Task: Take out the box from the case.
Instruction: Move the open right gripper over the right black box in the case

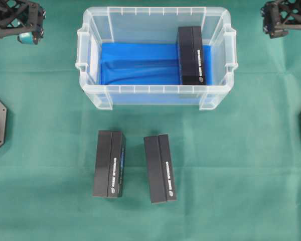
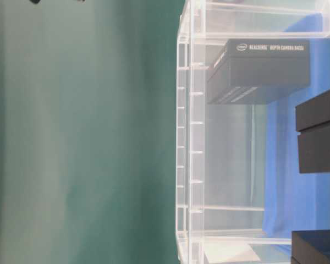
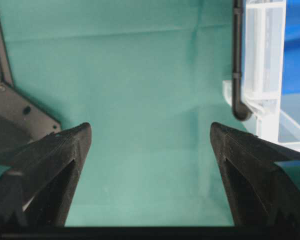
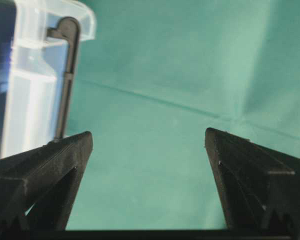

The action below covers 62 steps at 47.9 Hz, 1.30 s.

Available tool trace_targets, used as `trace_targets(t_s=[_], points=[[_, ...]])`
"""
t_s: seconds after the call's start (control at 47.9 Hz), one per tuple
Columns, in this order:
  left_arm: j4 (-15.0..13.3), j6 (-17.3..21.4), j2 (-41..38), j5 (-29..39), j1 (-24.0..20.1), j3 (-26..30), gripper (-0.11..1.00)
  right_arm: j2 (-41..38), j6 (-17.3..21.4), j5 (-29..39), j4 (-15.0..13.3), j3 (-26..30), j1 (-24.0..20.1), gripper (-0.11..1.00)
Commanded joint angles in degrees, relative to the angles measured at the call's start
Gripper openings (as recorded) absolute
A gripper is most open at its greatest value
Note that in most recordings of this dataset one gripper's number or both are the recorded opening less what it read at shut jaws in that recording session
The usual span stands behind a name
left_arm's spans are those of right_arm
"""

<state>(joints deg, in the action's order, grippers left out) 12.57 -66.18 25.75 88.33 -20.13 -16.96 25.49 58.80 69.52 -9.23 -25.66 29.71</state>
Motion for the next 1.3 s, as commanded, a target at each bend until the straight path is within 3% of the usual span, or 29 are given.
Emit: trace_targets(t_s=[0.0, 0.376, 0.564, 0.752, 1.275], points=[[0.18, -0.44, 0.26, -0.18, -0.18, 0.62, 0.96, -2.02, 0.00, -0.44, 0.44, 3.60, -1.23, 0.91], [0.00, -1.05, 0.26, -0.18, -0.18, 0.62, 0.96, -16.52, 4.57, -1.05, 0.53, 18.02, -8.70, 0.91], [0.00, -1.05, 0.26, -0.18, -0.09, 0.53, 0.96, -21.71, 9.05, -1.14, 0.53, 22.76, -11.78, 0.91], [0.00, -0.53, 0.35, -0.18, -0.09, 0.53, 0.96, -24.70, 12.22, -1.85, 0.44, 24.79, -13.36, 0.91], [0.00, 0.79, 0.88, -2.20, -0.18, 0.09, 0.96, -24.96, 14.33, -1.41, -1.14, 24.70, -13.45, 0.91]])
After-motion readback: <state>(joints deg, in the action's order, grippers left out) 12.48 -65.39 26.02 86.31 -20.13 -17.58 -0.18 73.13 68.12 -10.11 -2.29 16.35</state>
